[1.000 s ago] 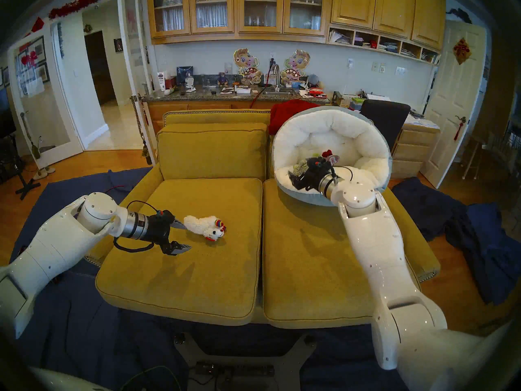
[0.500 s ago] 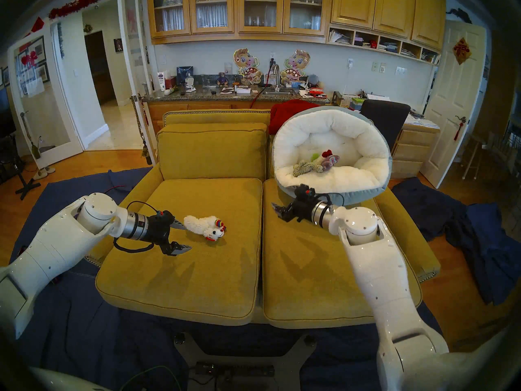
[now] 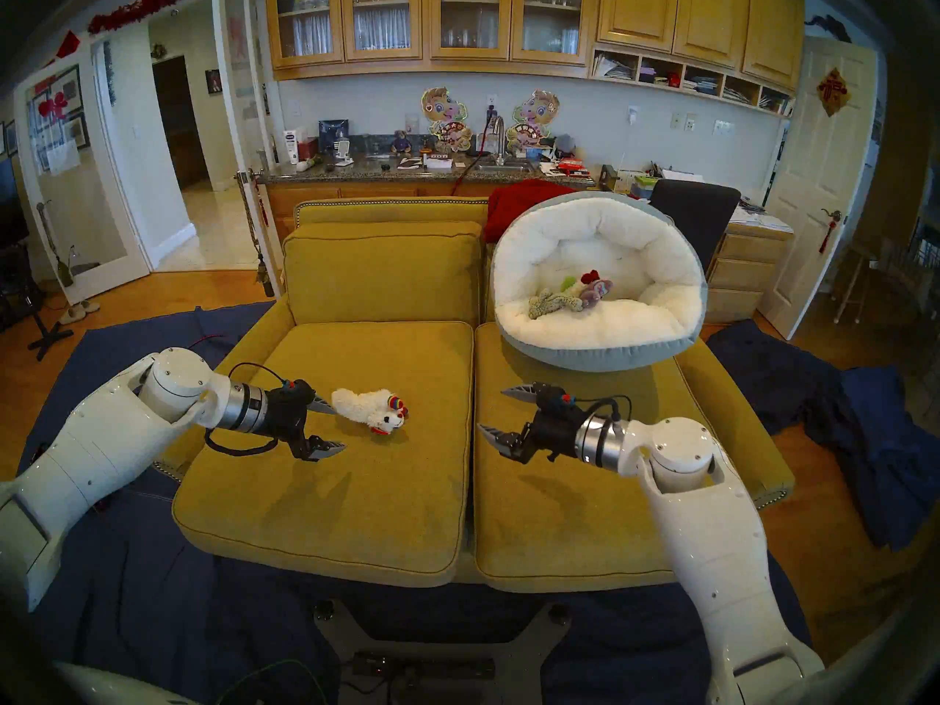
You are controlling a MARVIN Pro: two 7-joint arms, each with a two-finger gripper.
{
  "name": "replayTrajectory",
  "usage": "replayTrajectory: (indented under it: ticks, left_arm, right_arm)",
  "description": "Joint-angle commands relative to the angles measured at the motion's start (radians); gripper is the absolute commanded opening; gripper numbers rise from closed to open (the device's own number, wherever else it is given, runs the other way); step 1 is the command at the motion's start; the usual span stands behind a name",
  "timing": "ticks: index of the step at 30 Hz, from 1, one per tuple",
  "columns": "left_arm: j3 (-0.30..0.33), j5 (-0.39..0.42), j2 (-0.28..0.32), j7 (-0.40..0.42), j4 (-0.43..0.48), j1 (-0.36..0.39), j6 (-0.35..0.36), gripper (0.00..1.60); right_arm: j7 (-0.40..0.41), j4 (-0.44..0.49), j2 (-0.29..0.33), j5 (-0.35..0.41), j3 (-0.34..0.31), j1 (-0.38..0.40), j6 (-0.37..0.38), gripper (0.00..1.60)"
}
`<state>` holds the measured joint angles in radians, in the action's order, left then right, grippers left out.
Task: Put toys into dog bed
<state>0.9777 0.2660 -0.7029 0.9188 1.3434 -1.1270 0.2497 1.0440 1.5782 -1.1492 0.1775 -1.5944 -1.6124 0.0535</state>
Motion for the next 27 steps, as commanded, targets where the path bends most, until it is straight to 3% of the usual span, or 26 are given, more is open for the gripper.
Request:
replayTrajectory:
  ticks: [1, 6, 13, 18, 27]
  left_arm:
    - [0.020, 0.004, 0.000, 0.000, 0.013, 0.035, -0.003, 1.60]
    - [0.021, 0.005, 0.000, 0.001, 0.013, 0.038, -0.002, 1.60]
    - [0.020, 0.005, -0.001, 0.005, 0.012, 0.041, -0.001, 1.60]
    - [0.020, 0.005, -0.001, 0.009, 0.010, 0.044, -0.001, 1.60]
    - [0.020, 0.004, -0.003, 0.013, 0.008, 0.046, 0.000, 1.60]
  right_arm:
    - [0.099, 0.115, 0.023, 0.132, -0.082, -0.117, 0.035, 1.60]
    - [0.164, 0.190, 0.024, 0.226, -0.157, -0.208, 0.086, 1.60]
    - [0.183, 0.277, 0.013, 0.286, -0.228, -0.292, 0.157, 1.60]
    - [0.114, 0.353, -0.014, 0.254, -0.251, -0.346, 0.206, 1.60]
    - [0.015, 0.353, -0.052, 0.200, -0.216, -0.327, 0.217, 1.60]
